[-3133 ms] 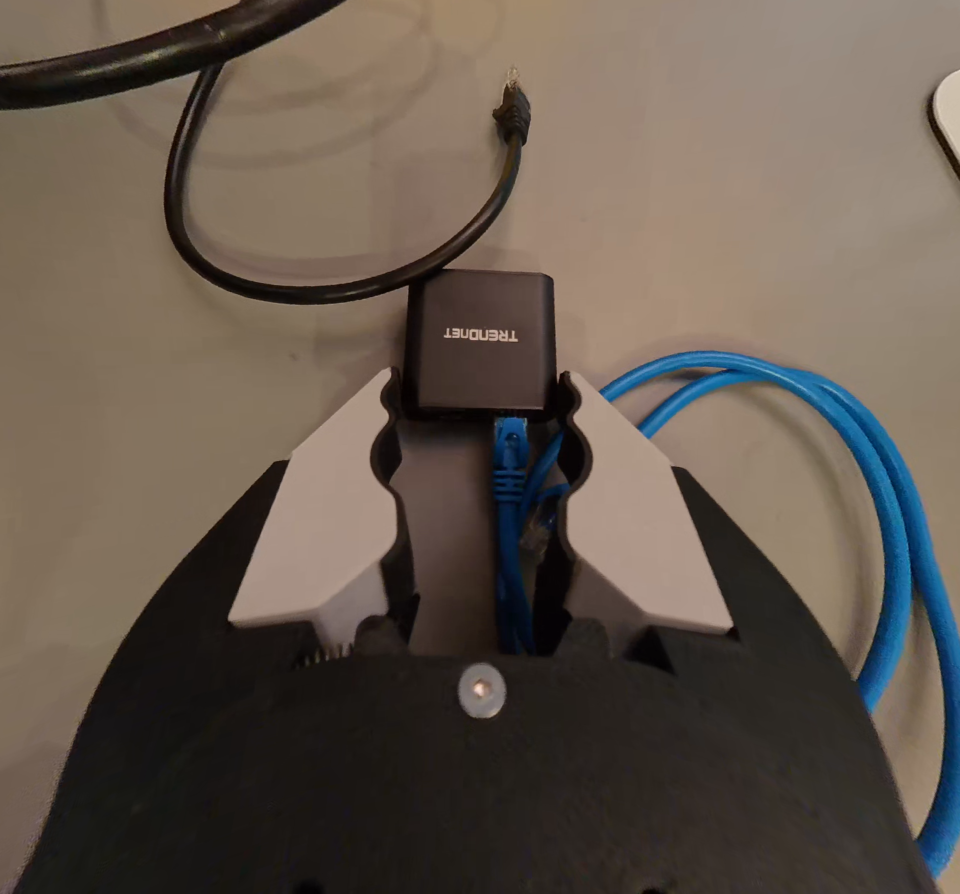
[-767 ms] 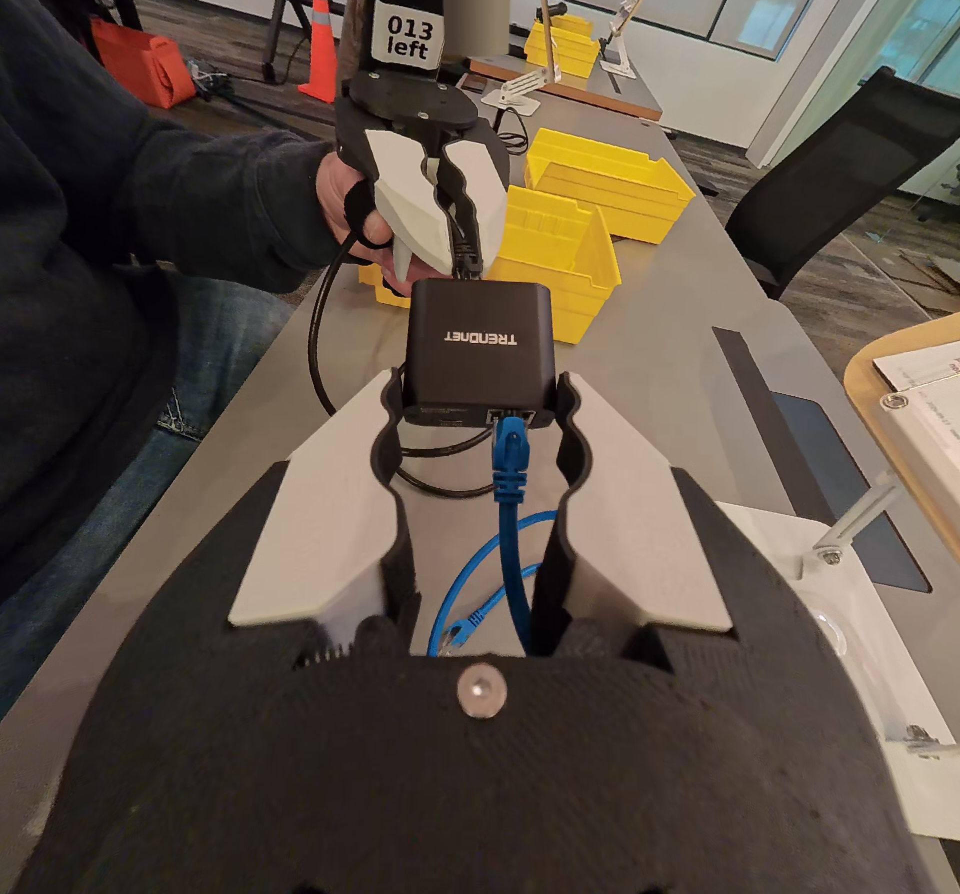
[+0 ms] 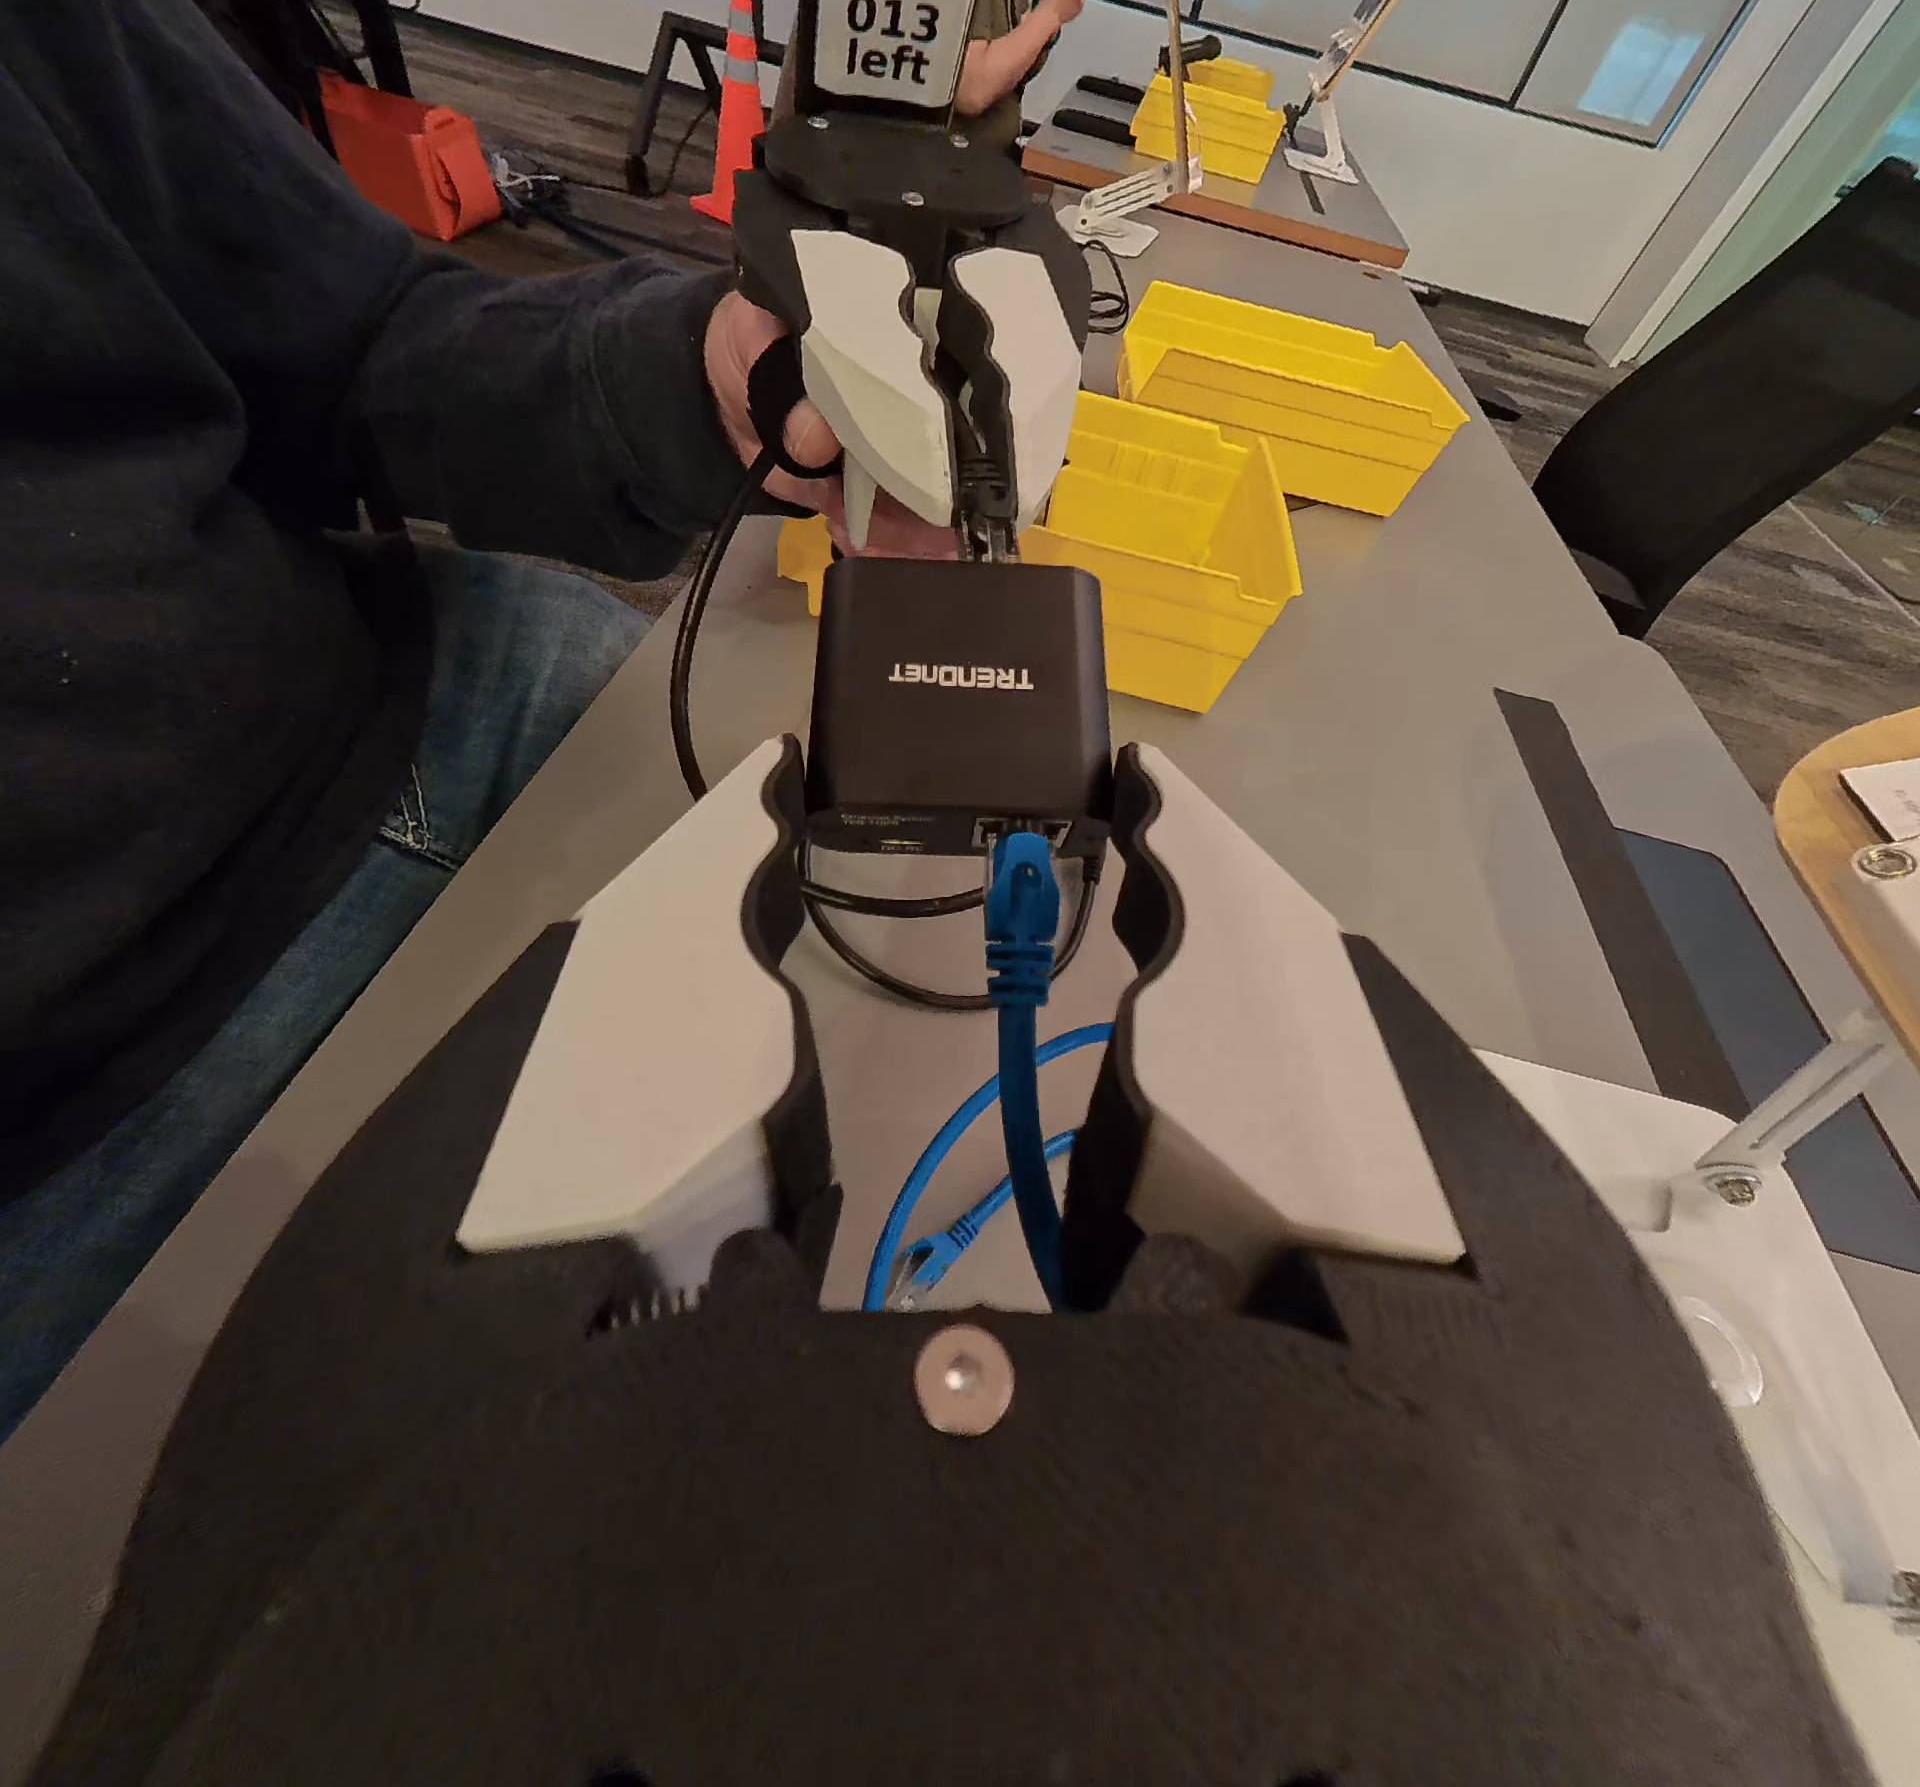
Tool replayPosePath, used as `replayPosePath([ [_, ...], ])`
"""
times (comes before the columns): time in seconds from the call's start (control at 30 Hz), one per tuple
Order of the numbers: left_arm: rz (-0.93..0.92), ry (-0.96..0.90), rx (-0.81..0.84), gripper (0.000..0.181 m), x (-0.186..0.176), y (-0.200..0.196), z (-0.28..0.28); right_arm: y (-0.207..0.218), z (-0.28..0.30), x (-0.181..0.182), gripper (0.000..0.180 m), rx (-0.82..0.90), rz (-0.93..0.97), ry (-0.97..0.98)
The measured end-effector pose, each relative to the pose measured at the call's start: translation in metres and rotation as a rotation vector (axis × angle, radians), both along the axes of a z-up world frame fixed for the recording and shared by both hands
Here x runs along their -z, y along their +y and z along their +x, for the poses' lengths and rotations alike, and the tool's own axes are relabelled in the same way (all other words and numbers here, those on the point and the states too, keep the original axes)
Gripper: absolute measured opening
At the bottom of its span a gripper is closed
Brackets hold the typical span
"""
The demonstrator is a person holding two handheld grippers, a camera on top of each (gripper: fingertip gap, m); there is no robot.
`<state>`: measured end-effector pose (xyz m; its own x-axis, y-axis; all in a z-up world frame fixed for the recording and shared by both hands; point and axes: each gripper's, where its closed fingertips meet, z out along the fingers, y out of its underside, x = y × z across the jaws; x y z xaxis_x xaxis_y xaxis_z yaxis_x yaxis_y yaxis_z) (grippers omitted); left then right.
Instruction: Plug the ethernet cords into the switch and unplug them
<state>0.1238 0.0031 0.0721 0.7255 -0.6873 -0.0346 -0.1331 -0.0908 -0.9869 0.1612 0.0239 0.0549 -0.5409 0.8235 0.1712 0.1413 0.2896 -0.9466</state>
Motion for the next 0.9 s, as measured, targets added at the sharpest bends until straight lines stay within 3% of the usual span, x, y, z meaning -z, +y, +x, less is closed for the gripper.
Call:
replayPosePath([
  [0.9, 0.024, 0.038, 0.000, 0.012, 0.012, -0.003, 0.004, -0.010, -0.002, 0.006, 0.058, -0.045, 0.007, -0.078],
])
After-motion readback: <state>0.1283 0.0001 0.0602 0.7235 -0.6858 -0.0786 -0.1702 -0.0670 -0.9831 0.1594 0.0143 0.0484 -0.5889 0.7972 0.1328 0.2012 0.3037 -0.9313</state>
